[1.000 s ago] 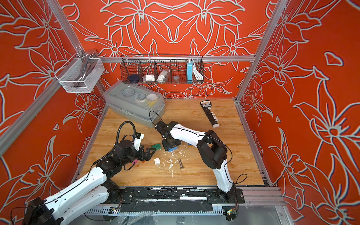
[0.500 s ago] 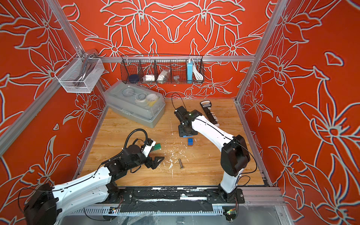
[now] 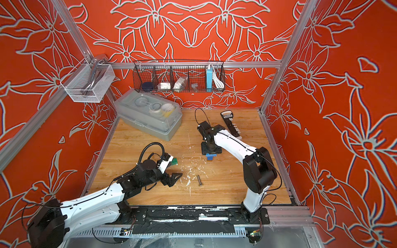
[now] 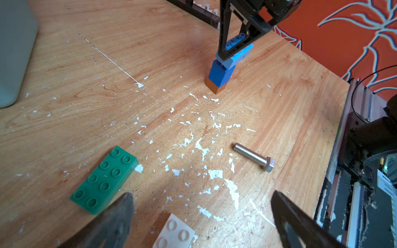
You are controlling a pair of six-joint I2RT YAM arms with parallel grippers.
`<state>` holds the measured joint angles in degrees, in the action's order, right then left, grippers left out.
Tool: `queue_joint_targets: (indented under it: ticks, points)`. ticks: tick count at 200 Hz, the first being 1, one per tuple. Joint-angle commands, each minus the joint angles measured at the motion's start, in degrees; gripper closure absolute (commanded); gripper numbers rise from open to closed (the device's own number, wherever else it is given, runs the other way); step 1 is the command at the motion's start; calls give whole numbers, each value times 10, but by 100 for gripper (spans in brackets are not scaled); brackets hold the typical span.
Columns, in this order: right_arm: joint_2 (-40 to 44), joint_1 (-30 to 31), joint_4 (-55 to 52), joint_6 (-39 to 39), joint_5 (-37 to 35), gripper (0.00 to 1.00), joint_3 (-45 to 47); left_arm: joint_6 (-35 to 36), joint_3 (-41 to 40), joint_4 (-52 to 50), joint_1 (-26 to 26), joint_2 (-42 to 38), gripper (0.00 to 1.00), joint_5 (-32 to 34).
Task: Assemble a spoon with lego
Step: Assemble the lego brick with the lego brick.
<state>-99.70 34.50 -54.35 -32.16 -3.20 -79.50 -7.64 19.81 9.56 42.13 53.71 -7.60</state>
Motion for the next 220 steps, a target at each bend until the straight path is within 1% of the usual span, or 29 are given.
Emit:
queue_joint_targets:
  ticks: [1,42,154,220]
  points:
    - [-2,-3,13,-9,10,47,11,7,14,7,4,-6,2,6]
    - [-10,-5,15,-12,2,48,14,6,13,3,4,-8,2,9]
    - [-38,-12,47,-14,16,48,42,8,11,-4,4,-12,2,15]
    - [-85,-15,80,-16,38,48,82,11,9,-17,4,-24,2,24]
